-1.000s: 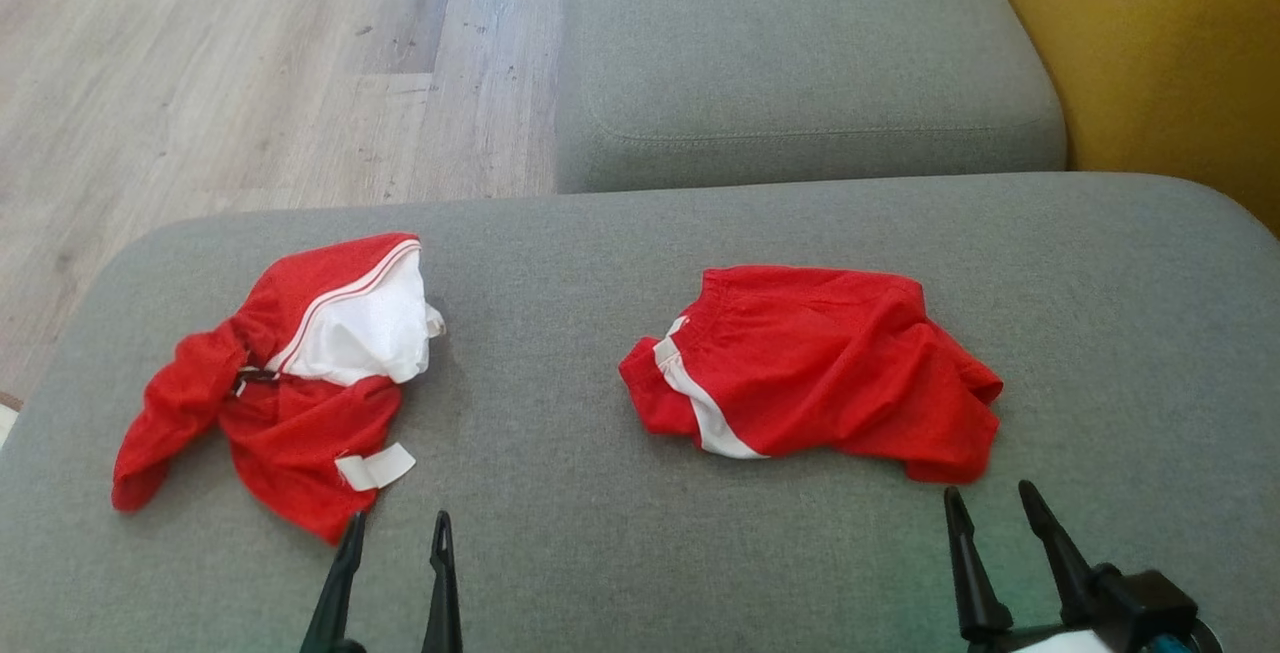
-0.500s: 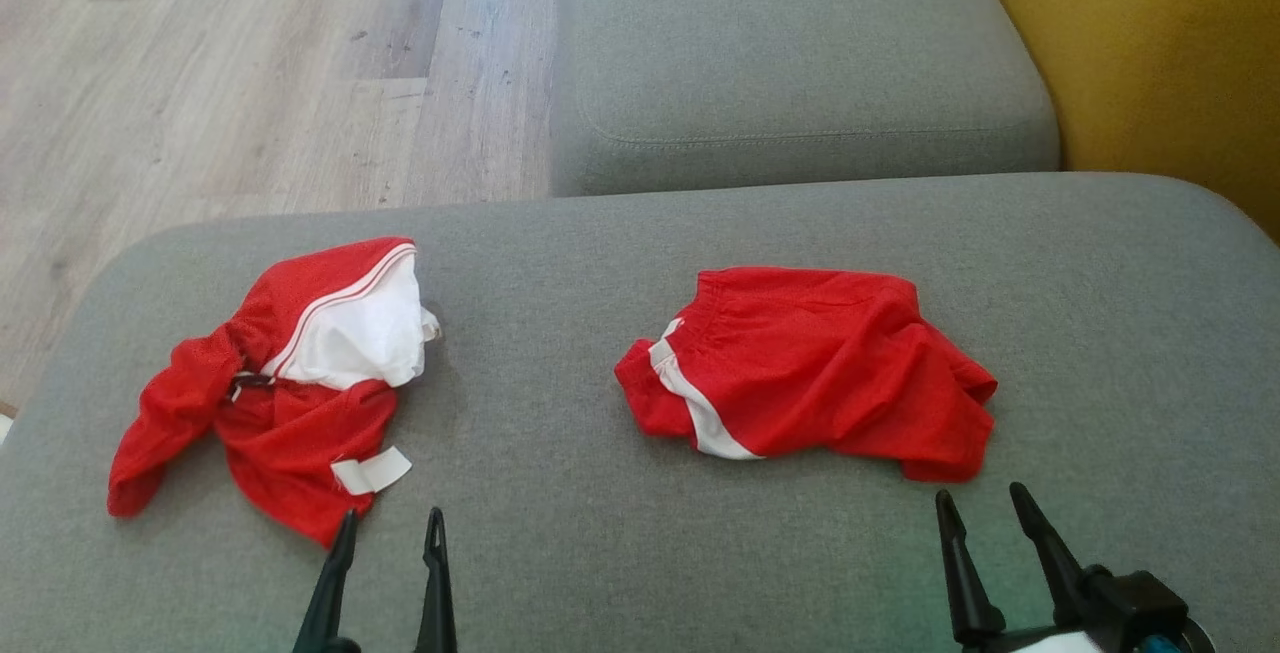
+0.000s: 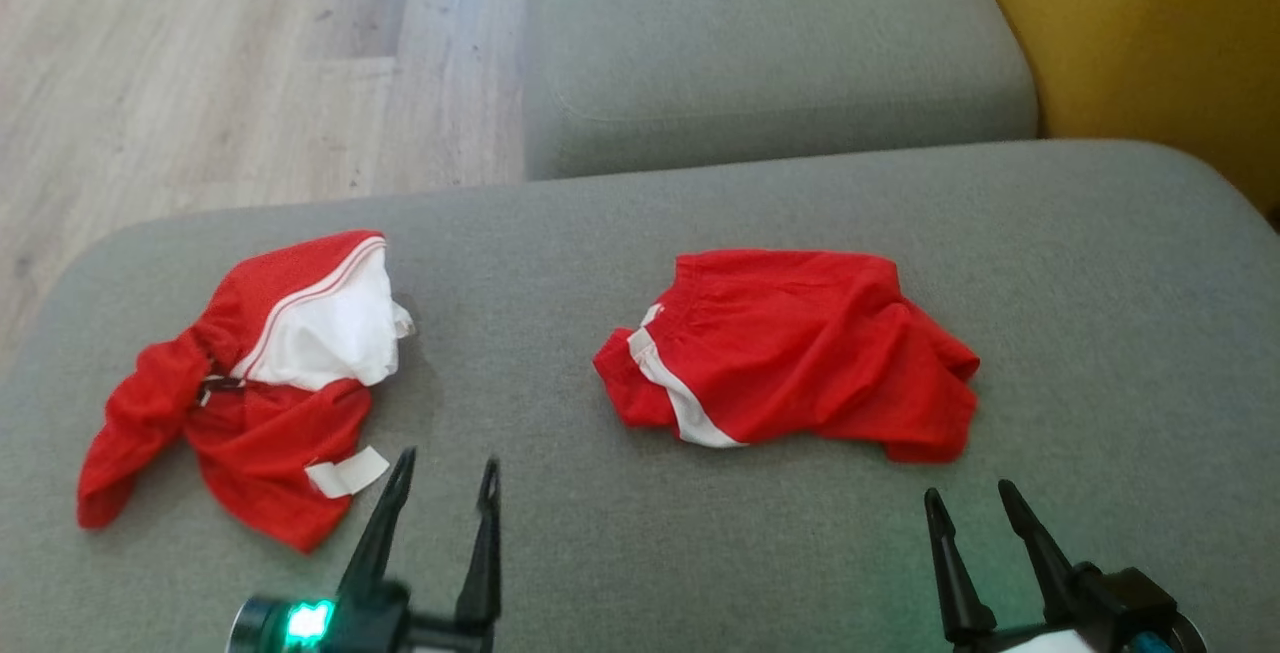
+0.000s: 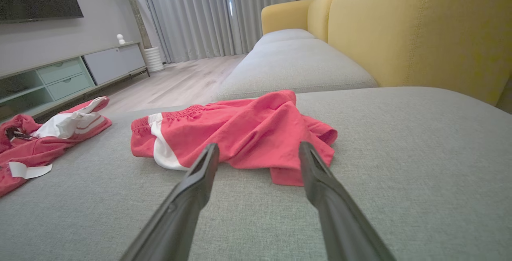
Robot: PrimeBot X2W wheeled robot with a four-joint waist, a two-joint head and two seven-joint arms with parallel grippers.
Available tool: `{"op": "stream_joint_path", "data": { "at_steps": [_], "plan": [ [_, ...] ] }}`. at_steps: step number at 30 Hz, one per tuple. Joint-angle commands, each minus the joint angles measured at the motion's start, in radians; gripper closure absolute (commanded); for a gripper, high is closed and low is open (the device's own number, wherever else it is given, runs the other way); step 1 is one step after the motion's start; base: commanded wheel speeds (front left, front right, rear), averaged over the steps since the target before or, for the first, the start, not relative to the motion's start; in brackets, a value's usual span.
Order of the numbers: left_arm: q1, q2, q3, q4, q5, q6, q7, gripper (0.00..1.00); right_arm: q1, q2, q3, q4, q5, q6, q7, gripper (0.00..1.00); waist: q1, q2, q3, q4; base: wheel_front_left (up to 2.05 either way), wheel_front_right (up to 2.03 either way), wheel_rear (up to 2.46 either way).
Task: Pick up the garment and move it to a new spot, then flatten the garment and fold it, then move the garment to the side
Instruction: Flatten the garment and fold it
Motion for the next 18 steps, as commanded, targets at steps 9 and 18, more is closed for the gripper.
{"op": "stream_joint_path", "data": {
  "at_steps": [9,18],
  "plan": [
    [-0.44,-0.011,-0.158,0.307,-0.015,-0.075,0.017,0.0,-0.093,-0.006,0.035,-0.046,-0.035,0.005,-0.011,0.0,0.0,0.0,0.124,-0.064,0.0,0.0,0.0],
    [-0.752,-0.011,-0.277,0.557,-0.072,-0.066,0.205,0.0,-0.151,-0.006,0.048,-0.055,-0.047,0.005,-0.011,0.0,0.0,0.0,0.233,-0.107,0.0,0.0,0.0]
  ]
}}
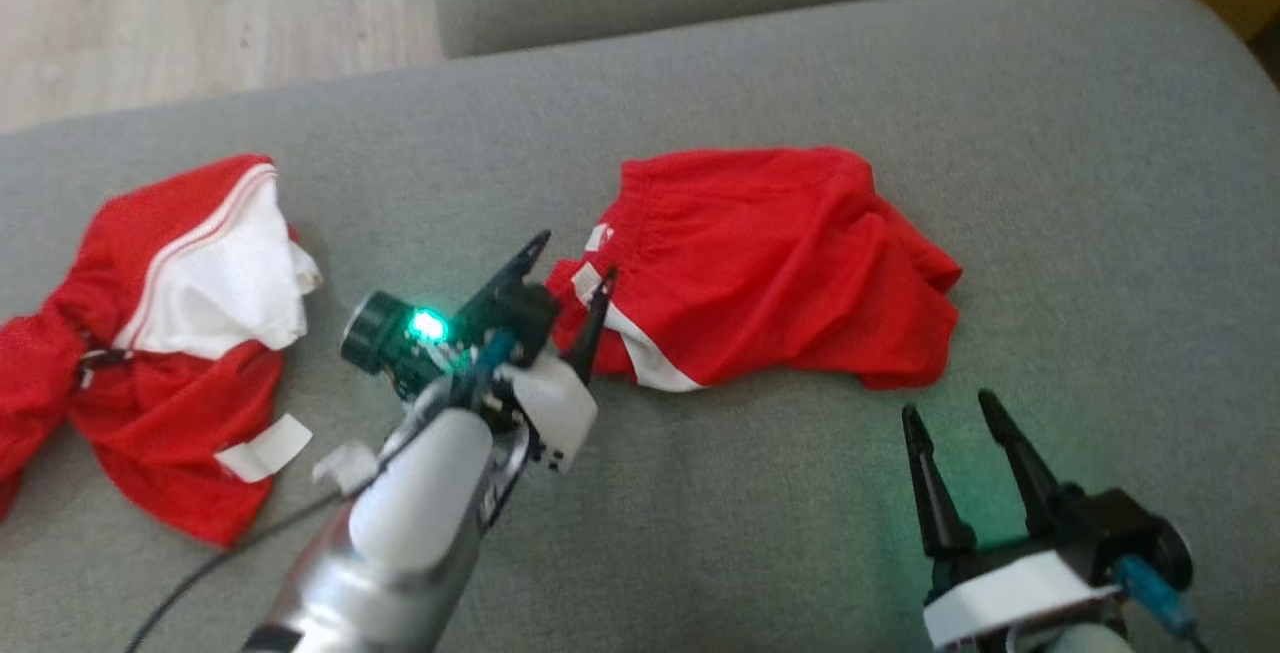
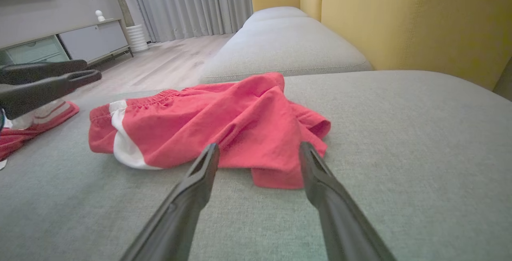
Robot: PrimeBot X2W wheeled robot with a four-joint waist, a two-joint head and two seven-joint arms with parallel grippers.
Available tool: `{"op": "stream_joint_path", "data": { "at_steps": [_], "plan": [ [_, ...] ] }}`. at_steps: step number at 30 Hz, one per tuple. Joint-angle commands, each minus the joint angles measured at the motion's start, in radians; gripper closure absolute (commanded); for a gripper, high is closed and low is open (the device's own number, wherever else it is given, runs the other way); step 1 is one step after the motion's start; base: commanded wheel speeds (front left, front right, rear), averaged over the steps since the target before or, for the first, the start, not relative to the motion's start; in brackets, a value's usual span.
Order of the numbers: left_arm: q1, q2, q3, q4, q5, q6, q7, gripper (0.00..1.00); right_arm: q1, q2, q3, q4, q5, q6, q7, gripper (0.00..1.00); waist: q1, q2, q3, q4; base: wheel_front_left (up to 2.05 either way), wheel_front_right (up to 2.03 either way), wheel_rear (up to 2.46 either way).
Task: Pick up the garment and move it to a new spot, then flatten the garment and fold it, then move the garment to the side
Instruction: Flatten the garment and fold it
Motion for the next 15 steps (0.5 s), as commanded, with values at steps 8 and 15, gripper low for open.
{"op": "stream_joint_path", "data": {
  "at_steps": [8,15],
  "plan": [
    [-0.12,0.006,-0.04,0.149,-0.115,-0.057,0.074,0.0,-0.063,-0.006,0.019,-0.031,-0.02,0.005,-0.011,0.0,-0.0003,0.0,0.061,-0.042,0.0,0.0,0.0],
    [-0.149,0.006,-0.131,0.189,-0.161,-0.088,0.056,0.0,-0.063,-0.006,0.016,-0.028,-0.023,0.005,-0.011,0.0,-0.0003,0.0,0.054,-0.034,0.0,0.0,0.0]
  ]
}}
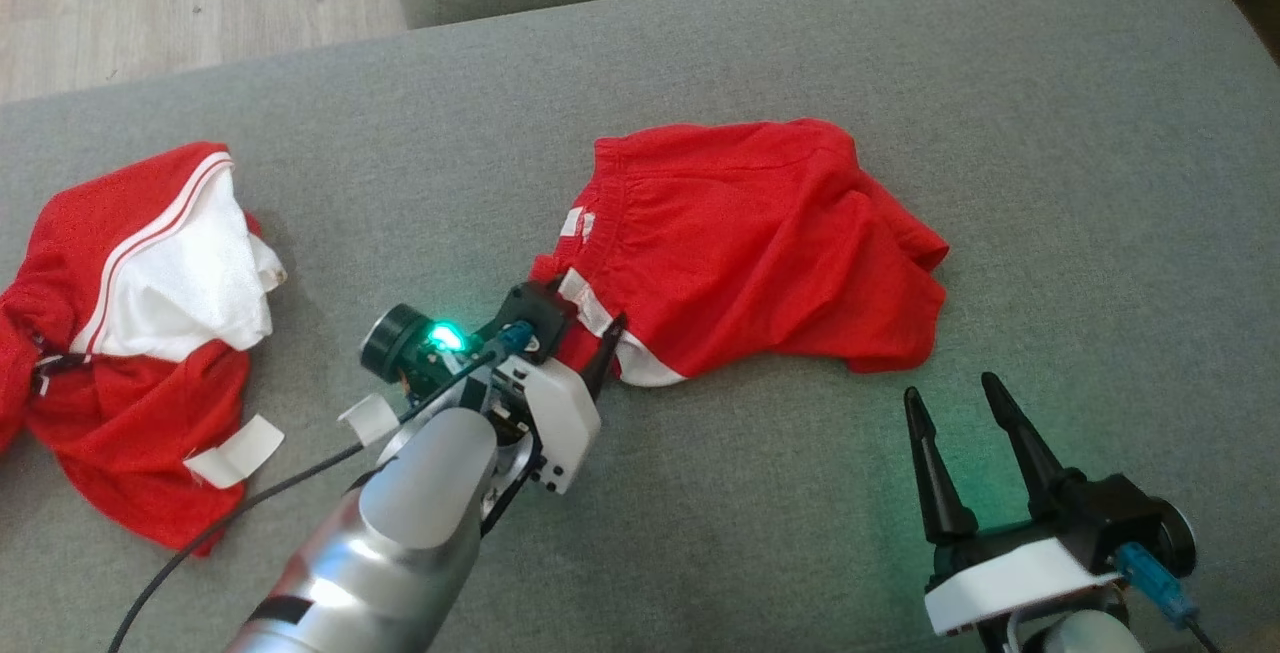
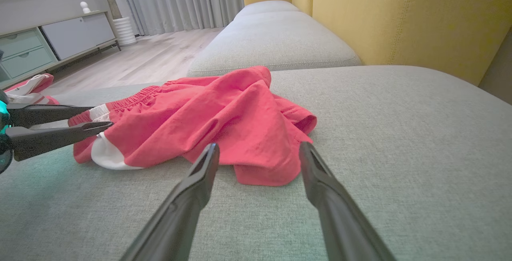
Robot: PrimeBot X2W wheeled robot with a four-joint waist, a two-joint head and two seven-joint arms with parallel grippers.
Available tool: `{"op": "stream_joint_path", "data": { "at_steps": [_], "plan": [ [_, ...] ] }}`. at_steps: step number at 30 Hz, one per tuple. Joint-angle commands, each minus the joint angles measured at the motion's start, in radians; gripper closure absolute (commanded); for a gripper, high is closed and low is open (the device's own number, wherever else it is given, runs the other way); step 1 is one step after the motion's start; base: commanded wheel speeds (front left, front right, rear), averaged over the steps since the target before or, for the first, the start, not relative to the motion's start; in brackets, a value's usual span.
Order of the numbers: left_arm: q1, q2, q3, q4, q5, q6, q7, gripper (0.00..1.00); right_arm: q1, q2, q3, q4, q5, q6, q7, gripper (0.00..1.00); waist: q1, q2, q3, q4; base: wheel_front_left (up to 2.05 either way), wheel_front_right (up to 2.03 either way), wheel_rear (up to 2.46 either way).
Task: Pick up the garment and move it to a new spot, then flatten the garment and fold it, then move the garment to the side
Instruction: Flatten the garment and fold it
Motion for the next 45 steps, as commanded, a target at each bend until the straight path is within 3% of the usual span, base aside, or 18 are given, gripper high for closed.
{"op": "stream_joint_path", "data": {
  "at_steps": [1,10,11,13,14,23,30,42,45],
  "plan": [
    [-0.048,0.009,0.011,-0.022,-0.014,-0.004,-0.011,0.0,-0.034,-0.006,0.026,-0.025,-0.007,0.005,-0.011,0.0,0.0,0.0,-0.003,0.001,0.0,0.0,0.0],
    [-0.062,0.009,-0.071,-0.019,-0.064,0.018,-0.003,0.0,-0.027,-0.006,0.035,-0.022,-0.003,0.005,-0.011,0.0,0.0,0.0,-0.022,-0.007,0.0,0.0,0.0],
    [-0.063,0.009,-0.077,-0.015,-0.07,0.019,0.003,0.14,-0.026,-0.006,0.035,-0.022,-0.003,0.005,-0.011,0.0,0.0,0.0,-0.024,-0.009,0.0,0.0,0.0],
    [-0.065,0.009,-0.084,-0.008,-0.079,0.031,0.002,0.95,-0.023,-0.006,0.035,-0.022,-0.003,0.005,-0.011,0.0,0.0,0.0,-0.027,-0.011,0.0,0.0,0.0],
    [-0.067,0.009,-0.089,-0.003,-0.079,0.038,0.001,1.0,-0.022,-0.006,0.035,-0.022,-0.003,0.005,-0.011,0.0,0.0,0.0,-0.029,-0.012,0.0,0.0,0.0],
    [-0.069,0.009,-0.118,0.011,-0.129,0.018,-0.007,1.0,-0.011,-0.006,0.037,-0.019,-0.002,0.005,-0.011,0.0,0.0,0.0,-0.05,-0.012,0.0,0.0,0.0],
    [-0.112,0.009,-0.114,-0.092,-0.258,-0.022,-0.02,1.0,-0.016,-0.006,0.064,-0.014,0.004,0.005,-0.011,0.0,0.0,0.0,-0.099,-0.057,0.0,0.0,0.0],
    [-0.441,0.009,-0.032,-0.28,-0.481,-0.035,-0.08,1.0,-0.024,-0.006,0.097,-0.021,0.055,0.005,-0.011,0.0,0.0,0.0,-0.161,-0.212,0.0,0.0,0.0],
    [-0.532,0.009,-0.016,-0.284,-0.548,-0.008,-0.08,1.0,-0.02,-0.006,0.1,-0.024,0.063,0.005,-0.011,0.0,0.0,0.0,-0.171,-0.228,0.0,0.0,0.0]
  ]
}}
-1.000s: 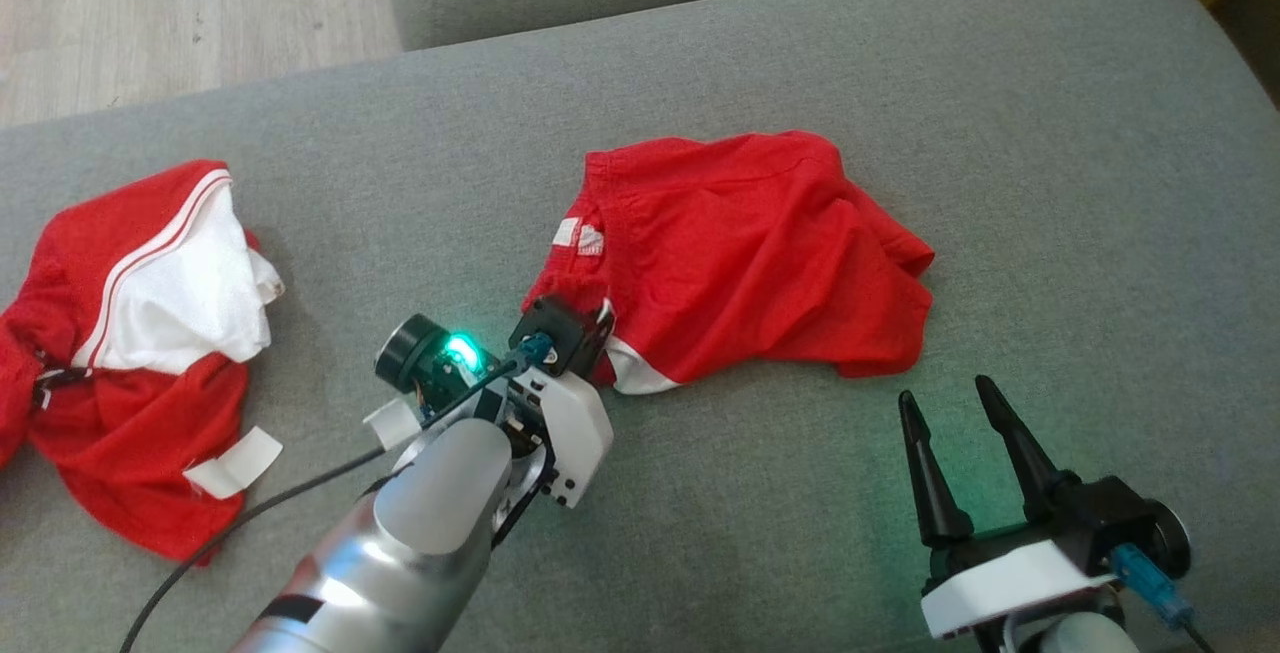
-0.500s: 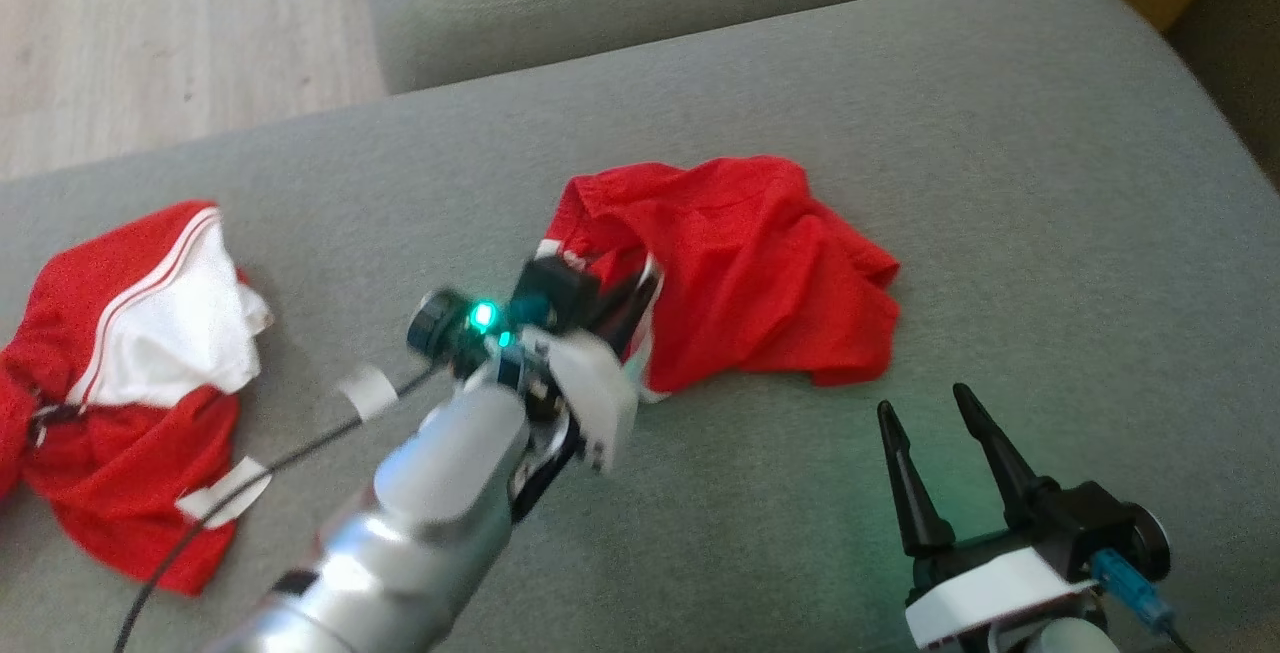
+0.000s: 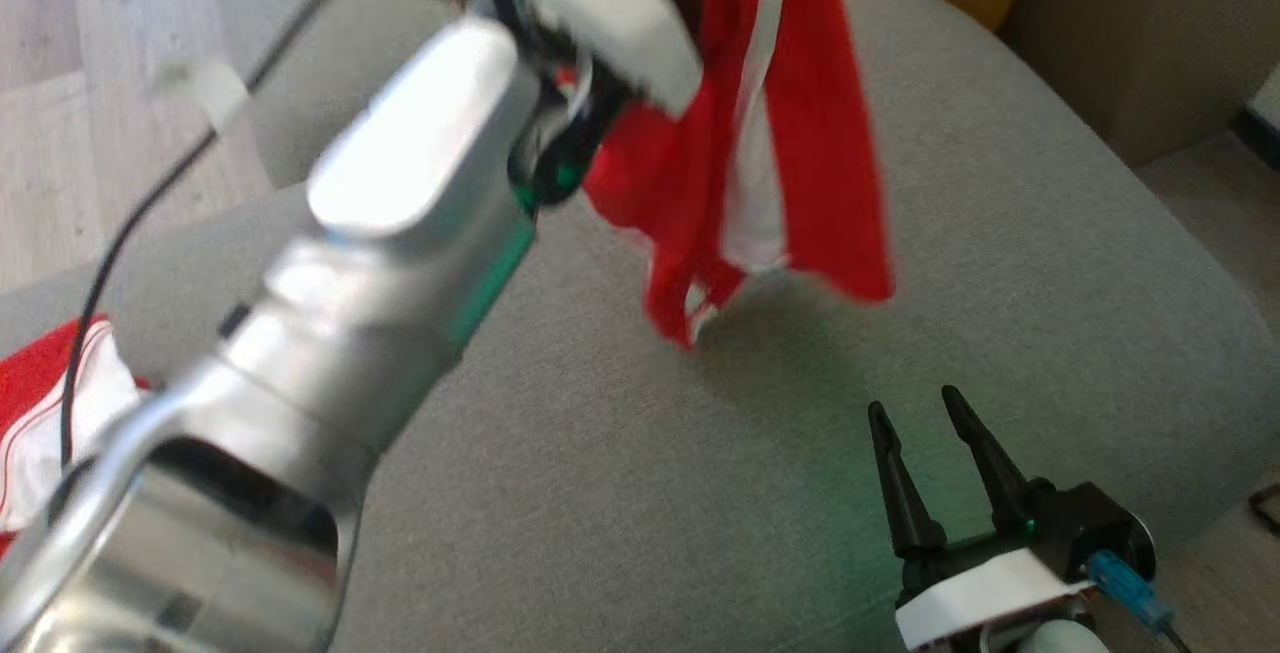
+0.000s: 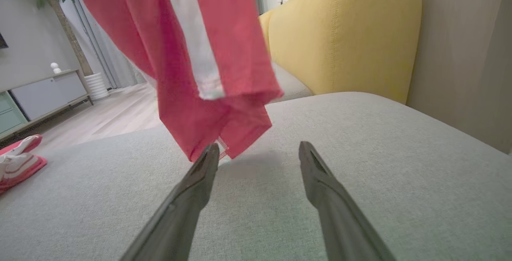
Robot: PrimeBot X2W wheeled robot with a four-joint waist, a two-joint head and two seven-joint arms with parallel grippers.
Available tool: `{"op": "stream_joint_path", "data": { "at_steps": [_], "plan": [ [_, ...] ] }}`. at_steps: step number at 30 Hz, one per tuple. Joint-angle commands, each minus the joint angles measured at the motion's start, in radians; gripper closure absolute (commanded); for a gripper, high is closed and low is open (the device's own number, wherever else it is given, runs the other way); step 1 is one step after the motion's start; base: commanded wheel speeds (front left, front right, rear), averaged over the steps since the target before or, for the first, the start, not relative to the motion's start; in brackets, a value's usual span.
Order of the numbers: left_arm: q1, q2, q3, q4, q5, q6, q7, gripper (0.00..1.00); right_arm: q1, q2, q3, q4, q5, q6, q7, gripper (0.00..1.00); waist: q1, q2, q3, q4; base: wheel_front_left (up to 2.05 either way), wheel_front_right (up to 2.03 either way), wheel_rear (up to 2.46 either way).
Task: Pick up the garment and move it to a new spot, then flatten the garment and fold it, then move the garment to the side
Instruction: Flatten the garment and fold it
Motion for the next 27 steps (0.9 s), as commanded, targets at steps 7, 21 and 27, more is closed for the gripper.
{"op": "stream_joint_path", "data": {
  "at_steps": [7,21,27],
  "plan": [
    [-0.163,0.023,-0.031,0.007,-0.108,0.102,0.018,1.0,-0.021,-0.005,0.002,-0.052,0.017,0.005,-0.011,0.0,0.0,0.0,-0.025,0.003,0.0,0.0,0.0],
    [0.185,0.116,-0.083,0.221,-0.157,0.079,-0.063,1.0,-0.029,-0.005,-0.044,-0.107,0.021,0.005,-0.011,0.0,0.0,0.0,0.042,0.068,0.0,0.0,0.0],
    [0.206,0.148,-0.075,0.245,-0.167,0.048,-0.097,1.0,-0.063,-0.005,0.018,0.0,0.071,0.005,-0.011,0.0,0.0,0.0,0.071,0.116,0.0,0.0,0.0]
  ]
}}
